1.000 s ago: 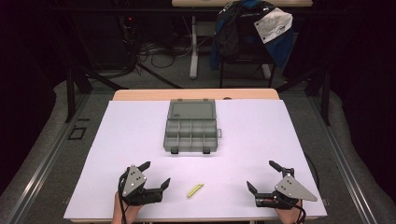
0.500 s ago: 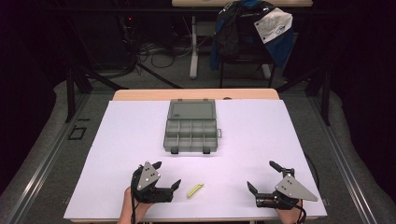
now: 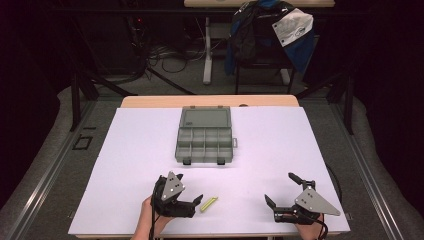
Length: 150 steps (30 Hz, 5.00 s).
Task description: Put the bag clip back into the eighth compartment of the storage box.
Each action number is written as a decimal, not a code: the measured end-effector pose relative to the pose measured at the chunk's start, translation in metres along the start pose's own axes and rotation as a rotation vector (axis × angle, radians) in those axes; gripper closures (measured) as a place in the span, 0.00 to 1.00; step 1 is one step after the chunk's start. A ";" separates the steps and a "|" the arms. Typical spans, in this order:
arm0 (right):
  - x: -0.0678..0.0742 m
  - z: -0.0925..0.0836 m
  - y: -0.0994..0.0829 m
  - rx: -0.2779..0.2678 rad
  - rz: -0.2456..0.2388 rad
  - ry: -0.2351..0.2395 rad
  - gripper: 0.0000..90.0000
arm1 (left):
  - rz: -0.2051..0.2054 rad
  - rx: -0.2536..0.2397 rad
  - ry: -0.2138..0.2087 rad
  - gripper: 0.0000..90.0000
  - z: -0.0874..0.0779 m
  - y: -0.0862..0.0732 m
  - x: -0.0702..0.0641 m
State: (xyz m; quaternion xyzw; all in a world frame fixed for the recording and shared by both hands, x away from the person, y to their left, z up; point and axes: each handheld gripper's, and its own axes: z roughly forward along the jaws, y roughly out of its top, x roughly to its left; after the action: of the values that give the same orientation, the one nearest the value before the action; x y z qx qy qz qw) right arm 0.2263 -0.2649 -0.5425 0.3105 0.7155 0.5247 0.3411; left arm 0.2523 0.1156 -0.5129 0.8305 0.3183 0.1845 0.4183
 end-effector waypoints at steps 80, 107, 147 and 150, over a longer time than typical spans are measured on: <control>-0.001 0.001 -0.002 0.012 0.006 0.010 0.00 | 0.105 0.309 -0.179 0.81 0.053 -0.004 -0.028; -0.001 0.001 -0.002 0.018 0.006 0.014 0.00 | 0.090 0.271 -0.177 0.89 0.047 -0.005 -0.024; -0.002 0.001 -0.002 0.016 0.003 0.016 0.00 | 0.058 0.238 -0.131 0.89 0.047 -0.003 -0.003; -0.002 0.000 -0.002 0.016 0.003 0.014 0.00 | 0.062 0.236 -0.128 0.89 0.047 -0.002 -0.002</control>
State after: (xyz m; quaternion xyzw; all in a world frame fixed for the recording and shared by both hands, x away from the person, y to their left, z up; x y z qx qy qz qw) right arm 0.2276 -0.2668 -0.5444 0.3108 0.7216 0.5216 0.3326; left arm 0.2768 0.0879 -0.5421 0.8934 0.2845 0.1054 0.3314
